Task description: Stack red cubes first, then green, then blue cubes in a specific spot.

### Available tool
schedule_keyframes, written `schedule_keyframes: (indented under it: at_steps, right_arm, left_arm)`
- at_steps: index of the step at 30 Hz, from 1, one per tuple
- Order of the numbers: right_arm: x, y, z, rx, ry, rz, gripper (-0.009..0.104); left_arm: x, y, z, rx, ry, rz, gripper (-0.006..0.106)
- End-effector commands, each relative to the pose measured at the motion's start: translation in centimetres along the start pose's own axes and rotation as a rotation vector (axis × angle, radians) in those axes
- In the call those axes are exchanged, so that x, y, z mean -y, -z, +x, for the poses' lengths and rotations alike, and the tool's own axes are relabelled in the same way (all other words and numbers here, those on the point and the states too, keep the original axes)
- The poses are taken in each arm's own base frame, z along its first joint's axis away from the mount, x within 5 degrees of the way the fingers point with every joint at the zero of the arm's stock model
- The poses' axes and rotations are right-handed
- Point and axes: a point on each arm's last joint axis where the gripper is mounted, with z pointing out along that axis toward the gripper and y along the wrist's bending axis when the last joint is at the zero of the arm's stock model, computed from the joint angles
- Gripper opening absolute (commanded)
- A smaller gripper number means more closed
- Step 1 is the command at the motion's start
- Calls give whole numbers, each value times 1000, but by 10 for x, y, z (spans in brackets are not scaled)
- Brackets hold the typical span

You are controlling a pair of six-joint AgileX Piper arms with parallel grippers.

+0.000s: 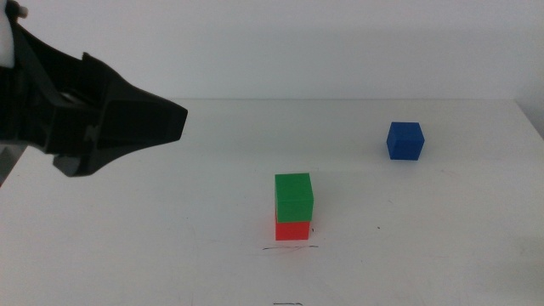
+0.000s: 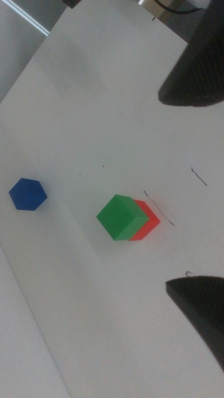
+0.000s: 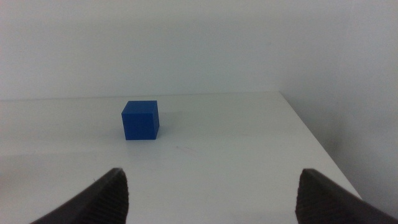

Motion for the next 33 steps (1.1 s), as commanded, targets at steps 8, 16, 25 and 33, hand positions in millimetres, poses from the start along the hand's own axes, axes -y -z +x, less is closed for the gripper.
schedule_keyframes:
  at_steps: [8,16,25,33]
  right_arm:
    - [-2,-13,-81,9,17,9,90]
    - [-5,-57,-159,-28,-4,6,90]
    - [-18,-112,-184,-304,-34,-36,90]
    - [-63,-158,-188,-733,50,-169,90]
  left_arm:
    - [3,9,-11,102,8,7,93]
    - [3,9,-11,102,8,7,93]
    - [3,9,-11,102,8,7,93]
    - [3,9,-11,102,8,7,93]
